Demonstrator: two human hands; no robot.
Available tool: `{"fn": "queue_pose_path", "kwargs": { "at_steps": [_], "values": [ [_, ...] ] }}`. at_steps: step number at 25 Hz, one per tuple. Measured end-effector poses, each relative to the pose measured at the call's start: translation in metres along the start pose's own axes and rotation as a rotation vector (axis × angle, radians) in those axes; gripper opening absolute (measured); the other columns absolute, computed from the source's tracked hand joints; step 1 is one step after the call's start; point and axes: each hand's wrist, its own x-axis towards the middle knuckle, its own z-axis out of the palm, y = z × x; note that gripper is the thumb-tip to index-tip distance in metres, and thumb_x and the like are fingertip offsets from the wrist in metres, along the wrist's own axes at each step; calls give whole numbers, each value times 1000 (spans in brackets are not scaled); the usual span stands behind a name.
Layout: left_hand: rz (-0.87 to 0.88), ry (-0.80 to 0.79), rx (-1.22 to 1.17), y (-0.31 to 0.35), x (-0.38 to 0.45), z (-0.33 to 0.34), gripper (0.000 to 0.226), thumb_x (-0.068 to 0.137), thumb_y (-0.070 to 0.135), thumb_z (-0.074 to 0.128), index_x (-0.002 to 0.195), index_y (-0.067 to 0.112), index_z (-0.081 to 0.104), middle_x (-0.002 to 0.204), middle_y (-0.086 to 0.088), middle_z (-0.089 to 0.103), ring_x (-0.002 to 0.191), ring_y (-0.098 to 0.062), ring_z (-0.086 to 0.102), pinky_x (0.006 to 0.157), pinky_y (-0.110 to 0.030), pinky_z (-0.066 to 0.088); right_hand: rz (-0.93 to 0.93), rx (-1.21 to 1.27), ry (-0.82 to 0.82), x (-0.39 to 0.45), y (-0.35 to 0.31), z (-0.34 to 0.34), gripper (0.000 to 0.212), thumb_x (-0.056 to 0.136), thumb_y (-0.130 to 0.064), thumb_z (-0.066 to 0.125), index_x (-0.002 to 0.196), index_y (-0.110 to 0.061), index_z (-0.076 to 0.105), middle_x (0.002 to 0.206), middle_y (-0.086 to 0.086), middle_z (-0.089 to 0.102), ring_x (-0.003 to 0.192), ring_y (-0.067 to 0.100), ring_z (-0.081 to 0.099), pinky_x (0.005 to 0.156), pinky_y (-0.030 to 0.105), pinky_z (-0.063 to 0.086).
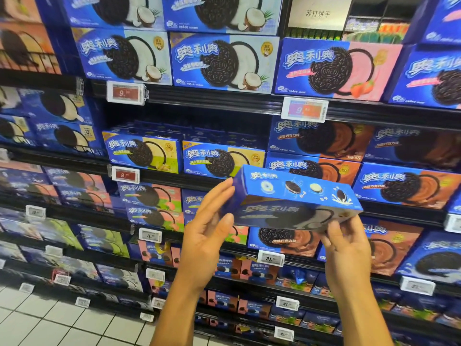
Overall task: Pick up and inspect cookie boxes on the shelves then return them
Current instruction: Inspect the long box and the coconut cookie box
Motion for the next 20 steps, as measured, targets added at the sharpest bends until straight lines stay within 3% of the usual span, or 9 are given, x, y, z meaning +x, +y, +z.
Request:
{"fn": "queue_pose_path", "kwargs": {
  "at_steps": [3,8,11,14,17,20],
  "values": [
    [-2,-45,-41,4,-1,14,47,96,6,51,139,25,48,145,12,52,139,-10,43,106,-26,44,116,180,-15,1,8,3,35,103,0,43,121,-25,58,102,-9,71,89,6,66,76,20,56],
    [-4,-7,-108,5,-2,28,59,90,15,67,137,45,48,144,13,52,138,-10,43,104,-27,46,269,292,37,-4,31,0,37,103,-1,41,122,-26,60,113,-3,72,109,17,63,92,33,57],
    [-23,-5,-133,3,-1,29,60,86,14,66,138,37,46,141,9,55,137,-14,46,105,-32,46,305,293,47,-6,38,-2,40,102,2,41,120,-26,62,118,0,71,117,22,61,97,38,55],
    [-40,-5,-147,0,-2,28,59,86,15,65,139,29,44,138,7,58,133,-15,51,102,-28,48,316,285,55,-7,39,-2,42,102,3,41,124,-26,60,119,1,70,120,22,61,99,38,54],
    [-61,-3,-112,-4,-1,22,54,90,8,61,139,25,45,138,10,57,131,-9,51,99,-26,50,271,228,40,-9,33,-1,38,103,0,41,121,-28,60,117,-1,70,110,17,63,98,39,54],
    [-106,35,-18,-15,0,9,43,96,9,55,137,23,48,138,19,56,127,3,52,93,-14,47,175,141,26,-7,19,0,36,103,-8,46,128,-31,57,108,-7,70,91,8,67,81,31,53]
  ]
}}
